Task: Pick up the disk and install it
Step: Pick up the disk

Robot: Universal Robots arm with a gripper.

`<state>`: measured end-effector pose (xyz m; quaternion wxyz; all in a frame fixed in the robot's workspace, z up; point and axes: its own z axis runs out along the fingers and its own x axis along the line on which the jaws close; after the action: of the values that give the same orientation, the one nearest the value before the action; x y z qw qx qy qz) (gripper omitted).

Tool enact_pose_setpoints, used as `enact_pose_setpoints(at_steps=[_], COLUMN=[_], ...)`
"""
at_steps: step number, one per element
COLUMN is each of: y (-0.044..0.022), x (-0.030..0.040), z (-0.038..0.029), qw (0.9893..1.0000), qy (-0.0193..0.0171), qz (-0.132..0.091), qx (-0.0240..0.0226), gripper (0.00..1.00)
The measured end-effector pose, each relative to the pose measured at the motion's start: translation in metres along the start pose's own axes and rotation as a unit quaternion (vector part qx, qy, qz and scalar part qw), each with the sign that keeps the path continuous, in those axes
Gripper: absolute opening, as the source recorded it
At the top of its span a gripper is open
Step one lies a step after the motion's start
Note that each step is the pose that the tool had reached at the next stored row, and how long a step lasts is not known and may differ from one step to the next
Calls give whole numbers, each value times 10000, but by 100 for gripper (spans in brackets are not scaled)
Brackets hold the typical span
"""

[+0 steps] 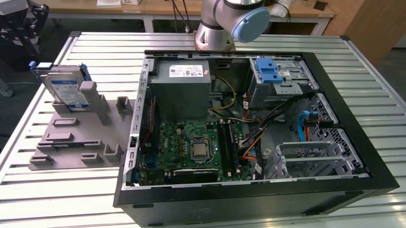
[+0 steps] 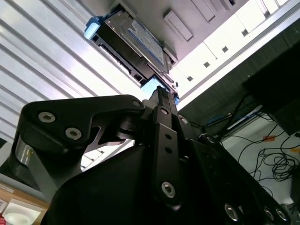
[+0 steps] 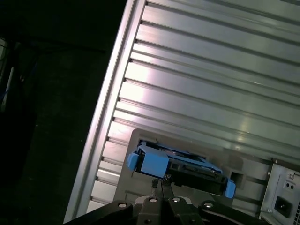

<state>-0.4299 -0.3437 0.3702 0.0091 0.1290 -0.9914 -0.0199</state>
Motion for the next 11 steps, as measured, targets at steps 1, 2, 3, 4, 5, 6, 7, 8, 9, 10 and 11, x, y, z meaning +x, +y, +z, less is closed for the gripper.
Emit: enact_pose_setpoints(at_steps=[1,2,3,4,5,6,7,8,9,10,11], y=[0,0,0,0,0,0,0,0,0,0,0], x=[0,0,0,0,0,0,0,0,0,0,0], z=[0,0,0,0,0,0,0,0,0,0,0], qw=[10000,10000,9999,9999,9998,9997,9996,9995,9994,9993,9991], qy=[1,3,5,7,8,10,11,13,14,16,17], qz=[-41,-81,-119,-156,-193,-234,-270,-305,-342,-379,-415], qx=[0,1,2,2,2,3,3,4,4,5,5], gripper=[11,11,11,11,11,11,11,11,11,11,11])
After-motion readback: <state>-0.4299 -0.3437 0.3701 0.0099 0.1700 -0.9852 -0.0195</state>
